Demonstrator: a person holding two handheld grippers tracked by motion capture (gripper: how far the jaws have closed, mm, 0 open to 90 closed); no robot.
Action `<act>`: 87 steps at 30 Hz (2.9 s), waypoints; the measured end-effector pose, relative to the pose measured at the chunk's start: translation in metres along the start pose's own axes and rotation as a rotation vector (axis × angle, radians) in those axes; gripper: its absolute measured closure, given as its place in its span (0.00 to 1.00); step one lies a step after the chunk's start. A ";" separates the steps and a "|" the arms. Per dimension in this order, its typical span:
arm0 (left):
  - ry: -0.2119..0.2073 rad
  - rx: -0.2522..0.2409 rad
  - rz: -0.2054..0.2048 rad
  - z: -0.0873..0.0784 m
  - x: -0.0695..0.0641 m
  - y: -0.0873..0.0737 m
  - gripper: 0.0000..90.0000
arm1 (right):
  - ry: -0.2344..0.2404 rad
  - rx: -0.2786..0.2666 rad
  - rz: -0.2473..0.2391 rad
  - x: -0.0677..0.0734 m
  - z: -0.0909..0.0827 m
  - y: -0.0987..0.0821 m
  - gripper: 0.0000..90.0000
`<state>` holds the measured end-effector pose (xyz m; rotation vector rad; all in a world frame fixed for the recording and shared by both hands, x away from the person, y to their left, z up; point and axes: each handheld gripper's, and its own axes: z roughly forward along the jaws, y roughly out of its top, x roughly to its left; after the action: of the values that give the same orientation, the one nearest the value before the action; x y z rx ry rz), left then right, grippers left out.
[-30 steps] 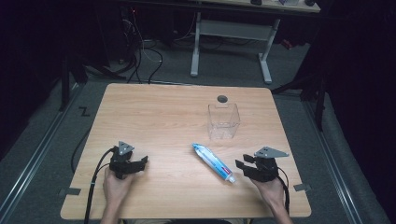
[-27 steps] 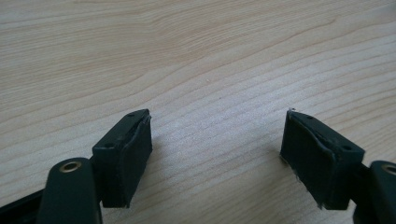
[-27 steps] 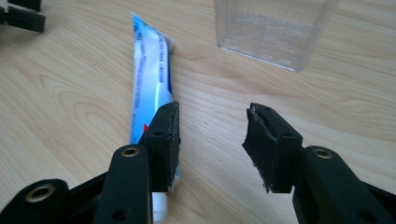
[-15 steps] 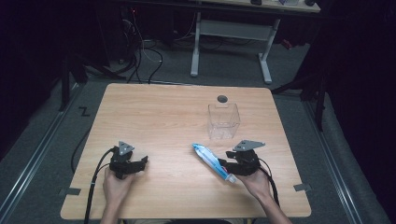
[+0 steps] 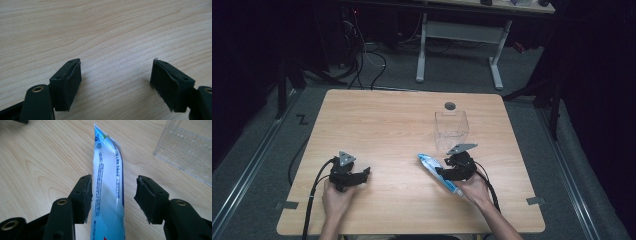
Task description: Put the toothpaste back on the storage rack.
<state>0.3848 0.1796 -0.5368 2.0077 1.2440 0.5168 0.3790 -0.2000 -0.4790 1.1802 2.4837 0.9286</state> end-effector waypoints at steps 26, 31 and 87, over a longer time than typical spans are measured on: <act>-0.002 -0.001 0.000 0.000 0.000 0.000 0.28 | -0.024 0.150 -0.039 0.008 0.046 0.012 0.52; -0.002 0.000 0.000 0.000 0.000 0.000 0.28 | -0.034 0.157 -0.048 0.010 0.049 0.013 0.57; 0.002 0.000 -0.004 0.000 0.000 0.000 0.28 | 0.091 0.042 0.093 -0.032 -0.017 0.002 0.77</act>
<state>0.3849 0.1798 -0.5367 2.0047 1.2488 0.5176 0.3931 -0.2313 -0.4660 1.3050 2.5493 0.9798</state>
